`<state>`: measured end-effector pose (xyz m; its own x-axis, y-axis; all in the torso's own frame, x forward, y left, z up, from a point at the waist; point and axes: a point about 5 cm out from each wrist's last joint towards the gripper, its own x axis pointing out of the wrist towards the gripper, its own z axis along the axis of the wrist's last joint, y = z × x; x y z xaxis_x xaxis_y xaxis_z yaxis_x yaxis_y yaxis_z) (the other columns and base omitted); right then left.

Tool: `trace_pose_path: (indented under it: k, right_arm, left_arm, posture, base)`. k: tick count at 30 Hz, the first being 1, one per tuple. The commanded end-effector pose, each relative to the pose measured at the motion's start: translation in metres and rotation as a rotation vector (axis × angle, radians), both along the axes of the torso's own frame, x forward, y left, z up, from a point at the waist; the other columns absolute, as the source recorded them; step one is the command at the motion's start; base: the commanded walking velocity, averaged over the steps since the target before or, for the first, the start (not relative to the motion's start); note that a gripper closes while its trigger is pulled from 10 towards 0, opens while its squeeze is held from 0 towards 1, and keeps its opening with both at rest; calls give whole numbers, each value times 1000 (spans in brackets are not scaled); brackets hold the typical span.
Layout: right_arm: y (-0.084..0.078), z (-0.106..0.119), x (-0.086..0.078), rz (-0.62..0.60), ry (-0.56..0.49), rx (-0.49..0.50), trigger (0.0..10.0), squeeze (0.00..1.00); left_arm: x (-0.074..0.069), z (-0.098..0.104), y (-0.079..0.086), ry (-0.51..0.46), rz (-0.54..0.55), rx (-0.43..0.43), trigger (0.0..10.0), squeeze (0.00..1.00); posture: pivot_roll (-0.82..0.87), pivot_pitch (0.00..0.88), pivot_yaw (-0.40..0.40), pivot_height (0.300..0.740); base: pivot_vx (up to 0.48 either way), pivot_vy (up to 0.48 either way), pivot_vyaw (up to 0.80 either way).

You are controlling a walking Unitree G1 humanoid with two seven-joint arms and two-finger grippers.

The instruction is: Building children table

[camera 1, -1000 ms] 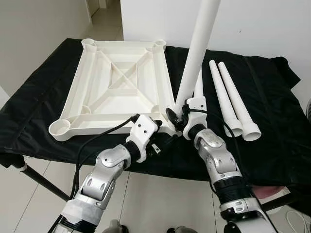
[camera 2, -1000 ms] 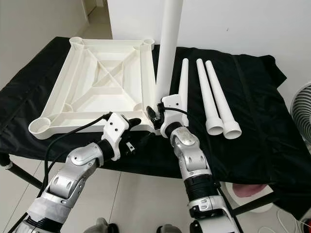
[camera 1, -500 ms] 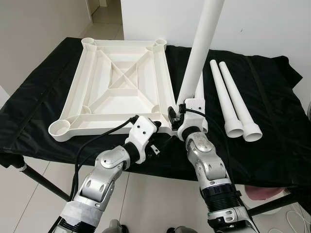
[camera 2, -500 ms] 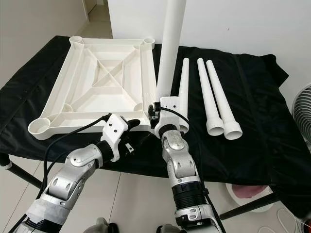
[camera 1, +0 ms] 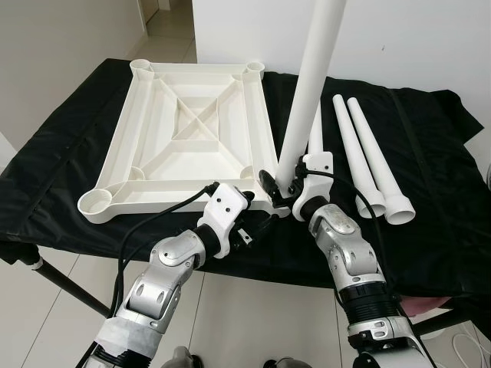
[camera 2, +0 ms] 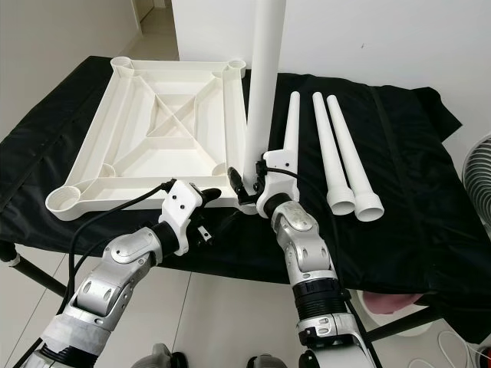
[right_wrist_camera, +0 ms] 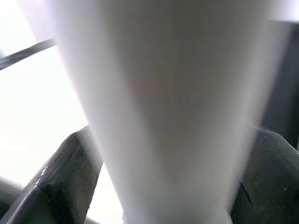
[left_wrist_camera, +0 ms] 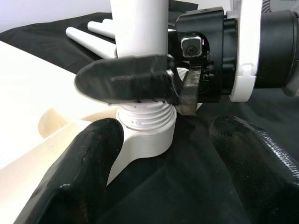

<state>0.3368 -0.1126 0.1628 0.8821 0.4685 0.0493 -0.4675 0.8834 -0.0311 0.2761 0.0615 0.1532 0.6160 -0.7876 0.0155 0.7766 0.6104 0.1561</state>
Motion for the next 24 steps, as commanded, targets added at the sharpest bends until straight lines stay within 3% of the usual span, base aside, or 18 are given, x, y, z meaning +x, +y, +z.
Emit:
trace_pose_path:
  k: [1, 6, 7, 8, 9, 15, 24]
  right_arm:
    - [2, 0, 0, 61, -24, -36, 10000, 0]
    - [2, 1, 0, 141, -56, -91, 10000, 0]
    - [2, 0, 3, 171, -66, -124, 7373, 0]
    - [2, 0, 3, 171, -66, -124, 7373, 0]
    - [1, 0, 6, 192, -70, -150, 0, 0]
    - [-7, -5, 9, 204, -43, -179, 0, 0]
    - [-9, -14, 3, 143, -3, -117, 196, 0]
  left_arm:
    - [2, -2, 3, -7, 39, 17, 10000, 0]
    - [2, -2, 3, -10, 37, 21, 10000, 0]
    - [2, -1, 3, -12, 35, 23, 10000, 0]
    - [2, -1, 3, -12, 35, 23, 10000, 0]
    - [3, -1, 3, -14, 33, 25, 10000, 0]
    - [2, -1, 3, -13, 32, 26, 10000, 0]
    - [1, -1, 3, -8, 29, 24, 10000, 0]
  posture:
    - [-84, 18, 6, 740]
    - [-84, 9, 11, 740]
    - [-84, 9, 11, 740]
    - [-84, 9, 11, 740]
    - [-83, 6, 15, 740]
    - [-81, 7, 16, 740]
    - [-87, 24, 19, 740]
  base:
    - [0, 0, 0]
    - [0, 0, 0]
    - [0, 0, 0]
    - [0, 0, 0]
    - [0, 0, 0]
    - [0, 0, 0]
    - [0, 0, 0]
